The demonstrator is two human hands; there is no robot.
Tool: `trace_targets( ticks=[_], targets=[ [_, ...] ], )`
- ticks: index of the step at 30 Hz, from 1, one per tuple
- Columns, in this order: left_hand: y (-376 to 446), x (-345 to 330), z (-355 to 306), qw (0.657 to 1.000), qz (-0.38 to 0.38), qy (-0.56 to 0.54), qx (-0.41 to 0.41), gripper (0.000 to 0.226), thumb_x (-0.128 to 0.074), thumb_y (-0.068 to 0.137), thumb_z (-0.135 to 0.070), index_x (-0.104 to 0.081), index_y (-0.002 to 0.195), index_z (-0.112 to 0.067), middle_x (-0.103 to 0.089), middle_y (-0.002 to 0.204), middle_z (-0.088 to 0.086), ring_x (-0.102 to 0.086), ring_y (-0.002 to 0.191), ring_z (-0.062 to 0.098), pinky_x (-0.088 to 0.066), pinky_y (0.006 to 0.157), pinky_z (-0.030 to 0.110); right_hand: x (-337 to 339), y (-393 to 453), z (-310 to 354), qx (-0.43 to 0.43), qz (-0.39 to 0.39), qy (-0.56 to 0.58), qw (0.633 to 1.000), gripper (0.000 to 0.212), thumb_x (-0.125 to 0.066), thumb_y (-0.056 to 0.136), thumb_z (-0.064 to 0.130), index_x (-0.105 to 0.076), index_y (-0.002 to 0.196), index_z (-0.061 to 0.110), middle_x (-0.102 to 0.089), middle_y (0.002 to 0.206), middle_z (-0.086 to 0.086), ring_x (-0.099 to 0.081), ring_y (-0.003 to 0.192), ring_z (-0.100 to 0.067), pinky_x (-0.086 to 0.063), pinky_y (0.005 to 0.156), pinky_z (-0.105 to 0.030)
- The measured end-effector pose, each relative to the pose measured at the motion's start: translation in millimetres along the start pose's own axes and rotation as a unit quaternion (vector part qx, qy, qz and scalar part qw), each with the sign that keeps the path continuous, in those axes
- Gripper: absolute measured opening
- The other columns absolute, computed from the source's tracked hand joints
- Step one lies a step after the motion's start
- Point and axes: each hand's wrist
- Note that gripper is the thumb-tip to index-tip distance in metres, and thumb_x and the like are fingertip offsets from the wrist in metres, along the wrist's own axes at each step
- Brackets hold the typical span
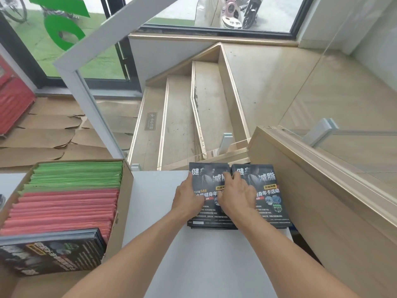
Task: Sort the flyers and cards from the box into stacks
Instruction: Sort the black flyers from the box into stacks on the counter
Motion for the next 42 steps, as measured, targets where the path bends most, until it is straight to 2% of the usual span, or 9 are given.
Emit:
trace_targets(
  ticks=[4,9,11,16,24,29,35,39,42],
  targets=[
    [-7,-2,-4,0.999,0.03,-0.031,-0.009,0.106,-0.077,0.074,-0.019,-0.016,0.16,-0.029,-0.044,0.15,-0.008,-0.05,0.132,0.018,-0.047,0.107,0.04,4,17,1,0.033,-0.027,0.005,0.999,0.052,-0.061,0.091,0.034,-0.045,0.14,0.025,-0.048,0.135,-0.005,-0.052,0.119,-0.024,-0.043,0.093,-0.039],
    [-10,-6,-3,0.997,0.069,-0.01,-0.019,0.127,-0.088,0.066,-0.022,-0.004,0.16,-0.037,-0.02,0.166,-0.006,-0.04,0.143,0.021,-0.043,0.111,0.042,13,61,-3,0.151,0.019,0.024,0.988,0.067,-0.047,0.097,0.021,-0.021,0.159,0.027,-0.026,0.164,-0.005,-0.022,0.15,-0.024,-0.009,0.124,-0.043],
    [-13,-7,-6,0.997,0.074,0.007,-0.019,0.134,-0.093,0.064,-0.025,0.001,0.16,-0.038,0.002,0.17,-0.004,-0.028,0.151,0.022,-0.038,0.116,0.043,12,73,-4,0.201,0.056,0.01,0.978,0.064,-0.041,0.101,0.023,-0.018,0.16,0.027,-0.028,0.164,-0.004,-0.023,0.151,-0.024,0.0,0.126,-0.045],
    [-29,-15,0,0.975,0.124,0.149,-0.106,0.156,-0.097,0.059,-0.038,0.028,0.151,-0.046,0.049,0.153,-0.008,0.029,0.151,0.021,-0.011,0.124,0.043,7,85,-3,0.237,0.091,-0.002,0.967,0.055,-0.037,0.101,0.03,-0.03,0.156,0.026,-0.043,0.155,-0.007,-0.037,0.143,-0.028,-0.011,0.125,-0.05],
    [-34,-26,7,0.955,0.079,0.212,-0.192,0.125,-0.078,0.083,-0.032,0.025,0.154,-0.034,0.043,0.151,-0.009,0.055,0.131,0.014,0.004,0.125,0.049,2,86,-2,0.244,0.074,-0.004,0.967,0.049,-0.041,0.102,0.038,-0.039,0.149,0.023,-0.052,0.146,-0.008,-0.047,0.135,-0.028,-0.029,0.116,-0.044],
    [-35,-28,10,0.966,0.079,0.184,-0.167,0.129,-0.081,0.08,-0.034,0.025,0.154,-0.038,0.036,0.161,-0.002,0.034,0.148,0.026,-0.006,0.126,0.051,-3,80,-1,0.237,0.052,-0.002,0.97,0.052,-0.041,0.103,0.039,-0.036,0.152,0.022,-0.049,0.149,-0.008,-0.043,0.138,-0.028,-0.026,0.118,-0.044],
    [-43,-12,21,0.976,0.08,0.149,-0.139,0.149,-0.092,0.06,-0.054,0.026,0.152,-0.046,0.045,0.154,-0.017,0.032,0.149,0.011,-0.01,0.127,0.044,0,38,4,0.184,-0.037,0.063,0.98,0.049,-0.042,0.103,0.036,-0.038,0.15,0.023,-0.049,0.144,-0.003,-0.042,0.132,-0.023,-0.032,0.11,-0.038],
    [-78,9,33,0.981,-0.031,0.057,-0.185,0.117,-0.085,0.076,-0.047,-0.004,0.16,-0.041,0.025,0.16,-0.031,-0.001,0.151,-0.006,-0.031,0.118,0.024,-3,-12,14,0.16,-0.046,0.149,0.975,0.057,-0.049,0.099,0.025,-0.034,0.154,0.026,-0.043,0.149,0.003,-0.037,0.138,-0.019,-0.028,0.114,-0.037],
    [-112,28,43,0.968,-0.154,-0.02,-0.199,0.077,-0.079,0.086,-0.035,-0.038,0.151,-0.039,-0.007,0.162,-0.034,-0.017,0.139,-0.024,-0.02,0.1,-0.005,-8,-48,30,0.195,-0.037,0.205,0.958,0.06,-0.054,0.097,0.021,-0.037,0.154,0.028,-0.044,0.149,0.005,-0.033,0.143,-0.019,-0.027,0.117,-0.037]
  ],
)
Point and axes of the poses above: each hand's wrist, its own y-axis towards the middle knuckle, its own x-axis out of the back of the hand, z = x × y
